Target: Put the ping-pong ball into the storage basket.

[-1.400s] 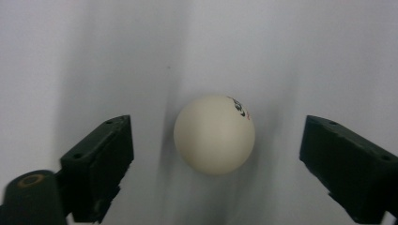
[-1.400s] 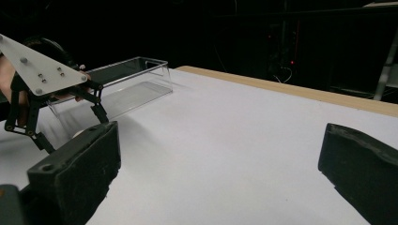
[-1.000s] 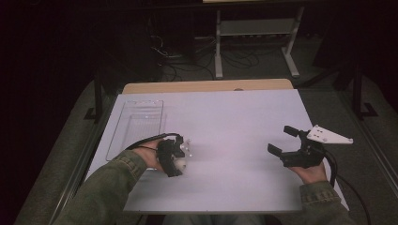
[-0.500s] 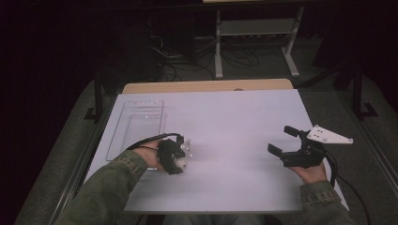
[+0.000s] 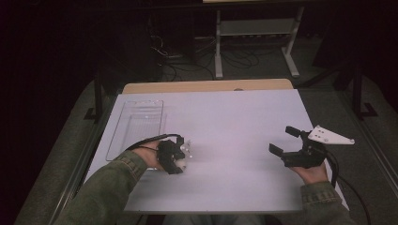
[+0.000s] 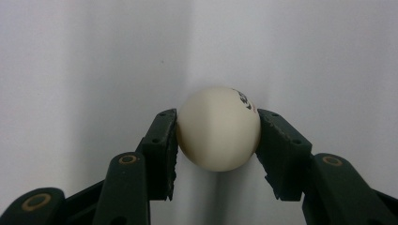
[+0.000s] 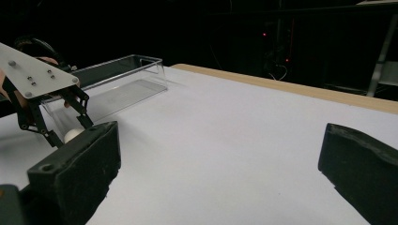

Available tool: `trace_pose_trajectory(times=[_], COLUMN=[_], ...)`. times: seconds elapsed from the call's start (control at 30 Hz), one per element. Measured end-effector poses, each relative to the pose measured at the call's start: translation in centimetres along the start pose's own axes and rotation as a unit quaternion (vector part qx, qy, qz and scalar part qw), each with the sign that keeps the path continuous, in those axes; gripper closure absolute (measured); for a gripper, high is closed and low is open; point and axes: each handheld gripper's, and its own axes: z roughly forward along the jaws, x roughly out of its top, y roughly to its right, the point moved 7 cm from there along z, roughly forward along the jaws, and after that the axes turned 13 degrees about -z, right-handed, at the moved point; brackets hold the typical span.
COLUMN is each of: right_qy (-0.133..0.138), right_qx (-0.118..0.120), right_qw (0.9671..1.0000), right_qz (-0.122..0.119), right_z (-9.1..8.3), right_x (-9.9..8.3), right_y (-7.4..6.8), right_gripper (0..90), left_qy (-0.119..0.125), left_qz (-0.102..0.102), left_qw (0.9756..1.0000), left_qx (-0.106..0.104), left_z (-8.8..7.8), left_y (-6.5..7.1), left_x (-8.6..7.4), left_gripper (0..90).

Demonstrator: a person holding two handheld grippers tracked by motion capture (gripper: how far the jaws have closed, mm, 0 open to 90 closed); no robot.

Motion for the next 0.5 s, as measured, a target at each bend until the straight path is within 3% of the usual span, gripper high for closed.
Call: trace_pose_trajectory(times=[0.5], right_qy=[-0.005], right_qx=[-0.002], right_qw=[1.0000], right_qz=[-0.005], right_z=[-0.14], right_x=[-0.13], right_y=[-0.15], right_gripper=[0.0], left_qy=[0.008], left_qz=[-0.015], left_qw=[0.9998], left_qx=[-0.012], left_z=[-0.68], left_y=[0.10], left_x=[0.12], left_gripper=[50.1])
